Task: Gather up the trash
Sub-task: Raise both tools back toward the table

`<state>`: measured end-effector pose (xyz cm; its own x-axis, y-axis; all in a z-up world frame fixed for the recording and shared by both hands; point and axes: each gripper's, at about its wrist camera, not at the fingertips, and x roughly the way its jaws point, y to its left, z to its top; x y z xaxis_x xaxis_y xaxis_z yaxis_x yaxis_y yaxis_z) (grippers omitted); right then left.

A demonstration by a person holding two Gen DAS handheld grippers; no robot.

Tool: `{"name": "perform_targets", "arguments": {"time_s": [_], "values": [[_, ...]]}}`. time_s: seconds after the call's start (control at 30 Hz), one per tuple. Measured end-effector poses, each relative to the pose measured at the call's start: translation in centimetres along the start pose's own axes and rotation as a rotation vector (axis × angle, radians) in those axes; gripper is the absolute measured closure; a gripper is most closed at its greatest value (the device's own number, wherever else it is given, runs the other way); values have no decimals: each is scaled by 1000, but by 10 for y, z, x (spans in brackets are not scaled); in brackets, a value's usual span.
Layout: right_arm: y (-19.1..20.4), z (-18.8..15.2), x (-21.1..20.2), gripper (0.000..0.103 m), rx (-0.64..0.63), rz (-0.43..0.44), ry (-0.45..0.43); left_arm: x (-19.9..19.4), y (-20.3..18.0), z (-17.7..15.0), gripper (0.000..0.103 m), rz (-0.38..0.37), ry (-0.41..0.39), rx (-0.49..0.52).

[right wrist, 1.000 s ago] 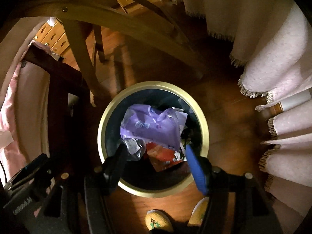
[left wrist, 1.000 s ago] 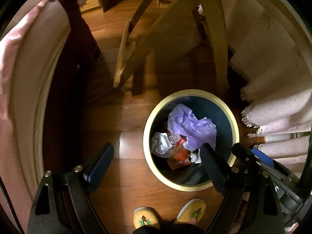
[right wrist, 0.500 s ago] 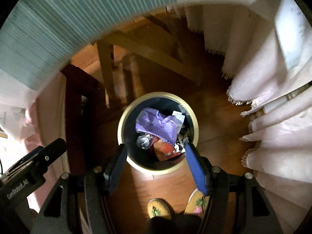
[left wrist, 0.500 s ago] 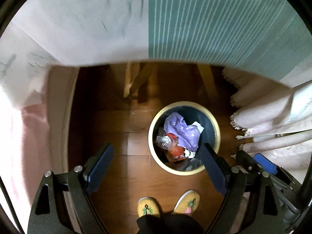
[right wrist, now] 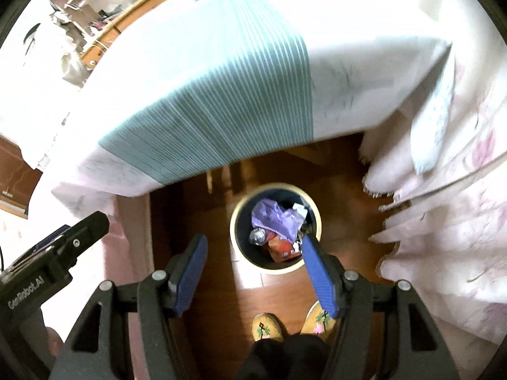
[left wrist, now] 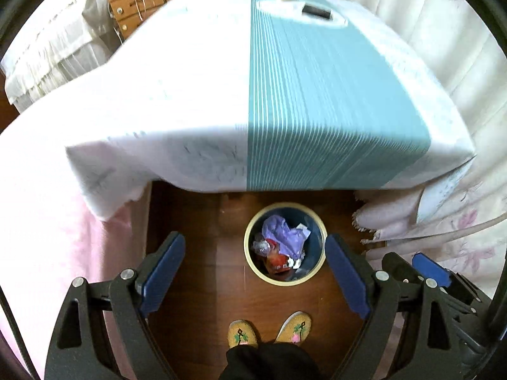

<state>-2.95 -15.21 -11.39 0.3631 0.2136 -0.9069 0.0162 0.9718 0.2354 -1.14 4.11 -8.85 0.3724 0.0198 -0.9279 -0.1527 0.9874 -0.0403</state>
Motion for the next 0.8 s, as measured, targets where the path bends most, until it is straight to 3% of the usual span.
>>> {"name": "perform_targets", "arguments": {"time_s": [0.43,0.8], "values": [[33,39,-89,40,-89,59,-109,-94,-2,43,14,28,-119,-3],[41,89,-157,40,-161,103,-235,-171,-28,85,14,80,-240,48]]}}
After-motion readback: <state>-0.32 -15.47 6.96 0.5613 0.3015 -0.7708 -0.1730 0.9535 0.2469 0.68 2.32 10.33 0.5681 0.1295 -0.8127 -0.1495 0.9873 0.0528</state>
